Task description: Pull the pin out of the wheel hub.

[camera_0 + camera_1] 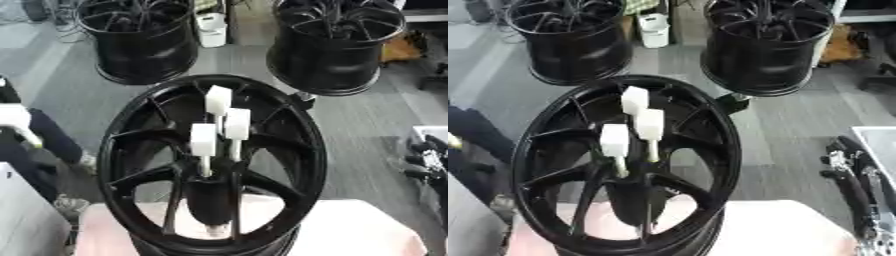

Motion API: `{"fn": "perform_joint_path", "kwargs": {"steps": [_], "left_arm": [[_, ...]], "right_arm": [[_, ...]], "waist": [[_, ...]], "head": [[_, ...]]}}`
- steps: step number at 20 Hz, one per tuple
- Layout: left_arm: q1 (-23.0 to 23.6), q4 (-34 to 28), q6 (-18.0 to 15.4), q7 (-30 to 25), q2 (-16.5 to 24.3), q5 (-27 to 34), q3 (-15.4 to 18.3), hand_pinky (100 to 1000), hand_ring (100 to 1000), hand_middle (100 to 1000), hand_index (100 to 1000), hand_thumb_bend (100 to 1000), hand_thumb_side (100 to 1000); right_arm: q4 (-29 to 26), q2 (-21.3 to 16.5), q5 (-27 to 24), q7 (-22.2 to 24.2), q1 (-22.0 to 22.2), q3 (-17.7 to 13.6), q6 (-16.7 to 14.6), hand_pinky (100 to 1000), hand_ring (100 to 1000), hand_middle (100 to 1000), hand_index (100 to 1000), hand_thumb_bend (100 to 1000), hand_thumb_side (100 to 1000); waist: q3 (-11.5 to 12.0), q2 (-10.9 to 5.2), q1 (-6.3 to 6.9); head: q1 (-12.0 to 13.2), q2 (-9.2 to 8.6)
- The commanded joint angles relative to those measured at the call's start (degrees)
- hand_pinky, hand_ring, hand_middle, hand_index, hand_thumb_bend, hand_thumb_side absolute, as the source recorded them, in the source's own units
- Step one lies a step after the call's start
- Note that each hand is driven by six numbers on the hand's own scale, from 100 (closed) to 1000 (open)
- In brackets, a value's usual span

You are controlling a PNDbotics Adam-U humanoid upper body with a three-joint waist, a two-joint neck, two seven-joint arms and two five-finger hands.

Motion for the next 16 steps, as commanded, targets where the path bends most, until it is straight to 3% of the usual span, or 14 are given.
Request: {"fn": "perform_joint_path", "kwargs": {"steps": [1, 4, 7, 11, 16], "left_arm": [[-1.5, 3.8, -1.1, 6.2, -1.7, -5.9, 1.3, 491, 481, 810, 852, 820, 338], [-0.7, 2.3, -0.6, 13.7, -3.2, -6.1, 2.1, 483, 493, 833, 861, 854, 405], [2.3, -3.9, 1.3, 20.9, -3.9, -1.6, 3.7, 465, 494, 819, 844, 843, 434], [10.0, -20.4, 3.8, 25.8, -6.8, 11.4, 8.0, 449, 491, 784, 813, 834, 448], [20.6, -40.8, 11.0, 28.9, -17.2, 24.7, 15.5, 459, 497, 741, 783, 803, 438]], "right_arm": [[-0.5, -0.3, 0.0, -0.1, -0.3, -0.2, -0.1, 673, 751, 764, 915, 100, 730], [-0.6, -0.1, -0.1, -0.1, -0.3, -0.3, -0.1, 673, 751, 764, 915, 100, 731], [-0.6, 0.0, -0.2, -0.1, -0.4, -0.3, -0.2, 673, 751, 764, 915, 100, 732], [-0.7, 0.1, -0.2, -0.3, -0.5, -0.5, -0.1, 673, 751, 763, 915, 100, 733], [-0.8, 0.4, -0.3, -0.4, -0.7, -0.7, -0.2, 673, 751, 763, 915, 100, 732]], "waist": [[-0.1, -0.55, -0.03], [-0.1, -0.38, -0.23], [0.0, -0.22, -0.23], [0.3, 0.01, -0.28], [0.9, 0.3, -0.71]], "head": [[0.0, -0.9], [0.0, -0.8], [-0.1, -0.75], [-0.5, -0.72], [-1.1, -1.17]]}}
